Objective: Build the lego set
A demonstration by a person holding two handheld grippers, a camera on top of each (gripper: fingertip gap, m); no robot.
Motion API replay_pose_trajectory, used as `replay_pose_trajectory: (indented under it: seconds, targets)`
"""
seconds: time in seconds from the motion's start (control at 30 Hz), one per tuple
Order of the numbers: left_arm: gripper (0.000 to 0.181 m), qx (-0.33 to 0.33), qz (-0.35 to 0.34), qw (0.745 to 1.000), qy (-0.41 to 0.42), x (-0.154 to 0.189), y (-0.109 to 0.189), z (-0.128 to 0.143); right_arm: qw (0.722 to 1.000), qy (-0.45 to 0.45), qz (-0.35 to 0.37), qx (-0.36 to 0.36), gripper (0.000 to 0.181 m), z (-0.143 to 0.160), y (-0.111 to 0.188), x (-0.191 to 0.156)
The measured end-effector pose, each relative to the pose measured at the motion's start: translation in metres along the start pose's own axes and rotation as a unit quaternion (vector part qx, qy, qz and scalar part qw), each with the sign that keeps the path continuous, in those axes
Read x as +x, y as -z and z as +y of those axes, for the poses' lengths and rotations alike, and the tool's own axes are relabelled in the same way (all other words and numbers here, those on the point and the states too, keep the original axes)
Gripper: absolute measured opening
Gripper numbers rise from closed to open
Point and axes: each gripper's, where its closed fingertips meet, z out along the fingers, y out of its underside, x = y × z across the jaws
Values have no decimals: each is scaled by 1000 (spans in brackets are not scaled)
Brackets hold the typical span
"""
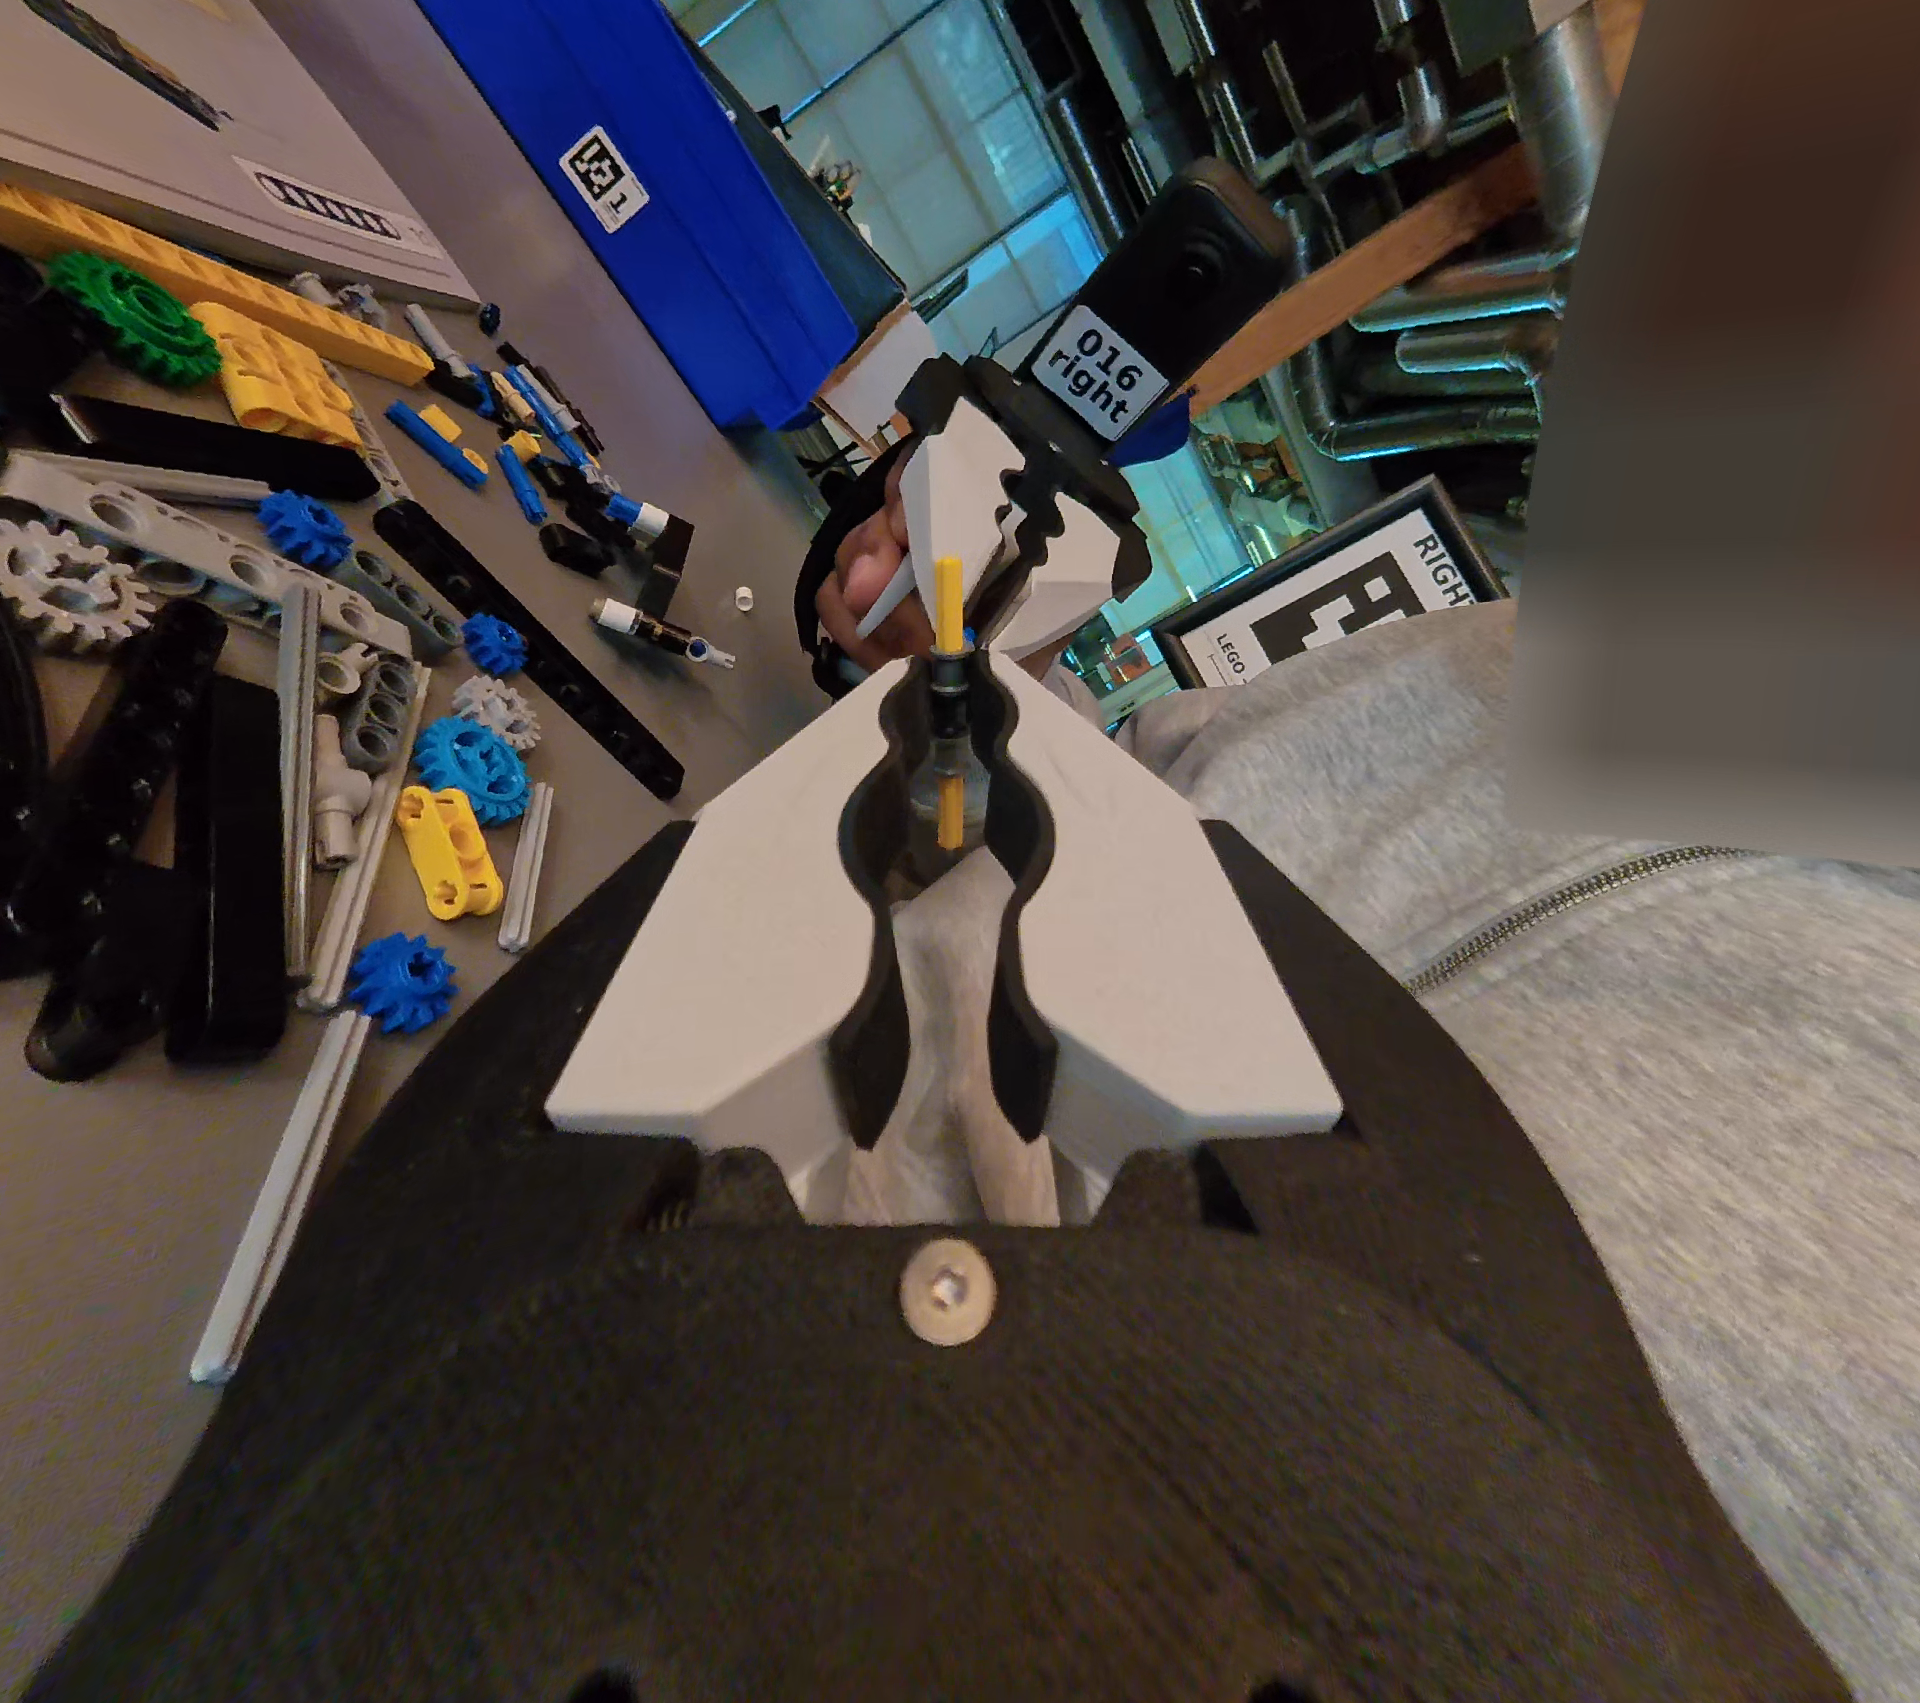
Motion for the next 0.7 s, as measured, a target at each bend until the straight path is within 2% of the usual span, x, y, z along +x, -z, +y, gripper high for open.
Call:
replay_pose_trajectory:
  seconds: [0.03,0.7]
  targets:
    - [6,-1,0,1000,0,0,0,0,1000,-2,-1,0,2,0,0,0]
    - [6,-10,-11,1000,-6,-3,0,3,1000,-12,-5,-10,2,5,-2,0]
